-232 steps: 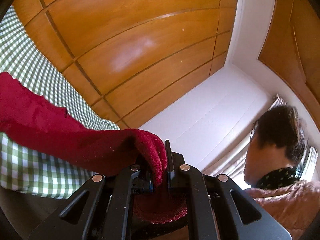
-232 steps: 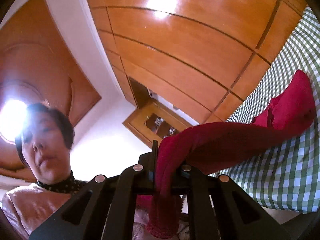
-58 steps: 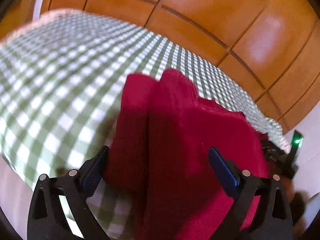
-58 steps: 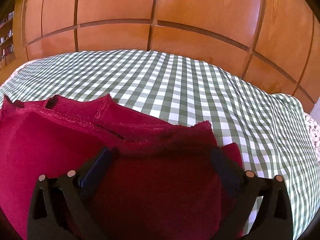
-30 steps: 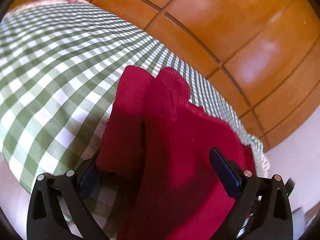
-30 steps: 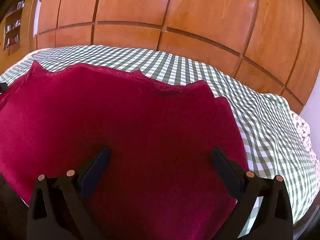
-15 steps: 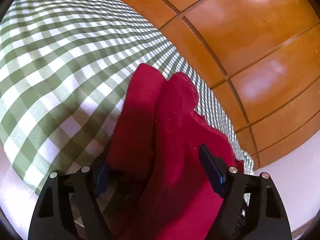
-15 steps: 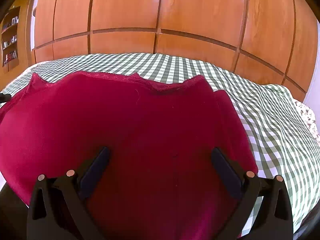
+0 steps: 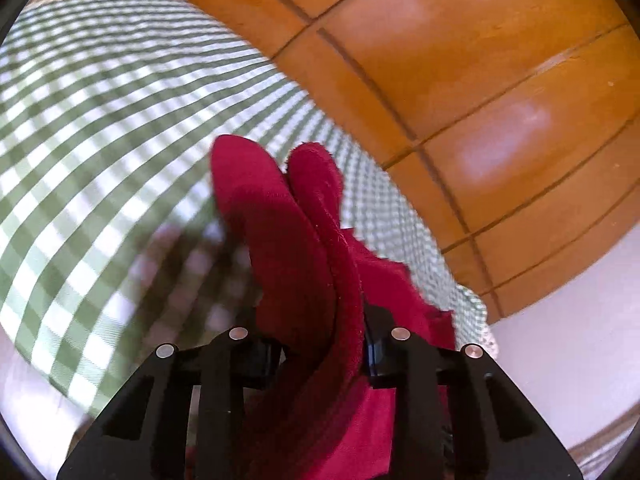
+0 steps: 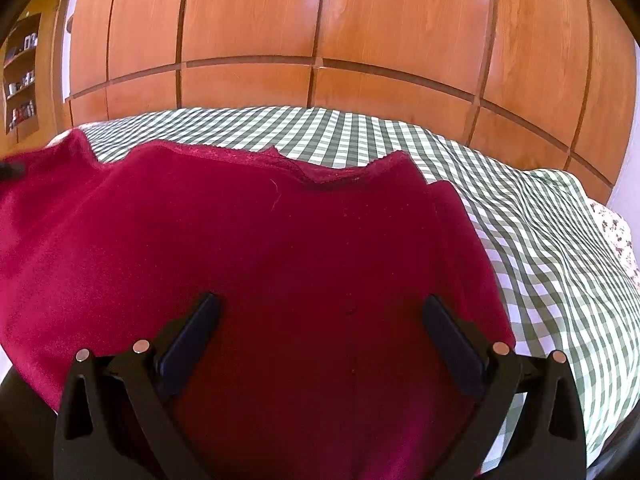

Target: Fold small clothes

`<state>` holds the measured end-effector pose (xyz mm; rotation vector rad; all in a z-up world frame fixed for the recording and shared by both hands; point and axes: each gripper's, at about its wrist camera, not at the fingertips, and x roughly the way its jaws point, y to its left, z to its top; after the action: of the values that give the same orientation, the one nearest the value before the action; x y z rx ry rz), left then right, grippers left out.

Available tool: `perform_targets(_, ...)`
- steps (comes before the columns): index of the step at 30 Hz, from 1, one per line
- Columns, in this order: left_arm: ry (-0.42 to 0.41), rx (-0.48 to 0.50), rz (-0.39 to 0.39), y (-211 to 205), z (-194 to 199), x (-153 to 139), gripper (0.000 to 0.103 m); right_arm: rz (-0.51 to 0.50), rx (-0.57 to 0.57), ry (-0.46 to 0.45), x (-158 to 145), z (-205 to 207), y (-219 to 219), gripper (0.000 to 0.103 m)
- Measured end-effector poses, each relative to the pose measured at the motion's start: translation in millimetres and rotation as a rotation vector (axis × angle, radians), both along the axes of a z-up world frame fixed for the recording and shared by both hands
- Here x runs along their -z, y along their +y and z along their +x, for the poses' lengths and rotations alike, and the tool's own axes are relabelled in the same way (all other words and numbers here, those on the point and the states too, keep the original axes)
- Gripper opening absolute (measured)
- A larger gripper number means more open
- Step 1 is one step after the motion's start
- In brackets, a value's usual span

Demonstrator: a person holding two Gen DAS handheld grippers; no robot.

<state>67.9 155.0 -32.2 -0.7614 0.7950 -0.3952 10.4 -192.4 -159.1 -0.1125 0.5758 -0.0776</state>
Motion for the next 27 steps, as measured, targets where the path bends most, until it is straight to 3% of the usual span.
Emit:
perform_targets(7, -0.090, 0.065, -0.044, -20.0, -4.0, -31.6, 0.029, 0.007, 0.022, 0.005, -19.3, -5.4, -23.1, 0.101)
perform_targets(18, -0.186, 0.181, -0.096, -69.0, 0.1, -74.5, 0.029, 0.108, 0.136, 0.048, -19.5, -23.9, -77.6, 0.101)
perform_targets(23, -0.213, 0.260, -0.105, -102.6, 0.8, -87.1, 0.029, 0.076, 0.200, 0.091, -11.0, -25.5, -94.0, 0.101)
perform_targets(27, -0.201, 0.317, -0.101, -133.0, 1.8, -85.8, 0.029, 0.208, 0.213, 0.095, 4.2, -26.7, -107.0, 0.101)
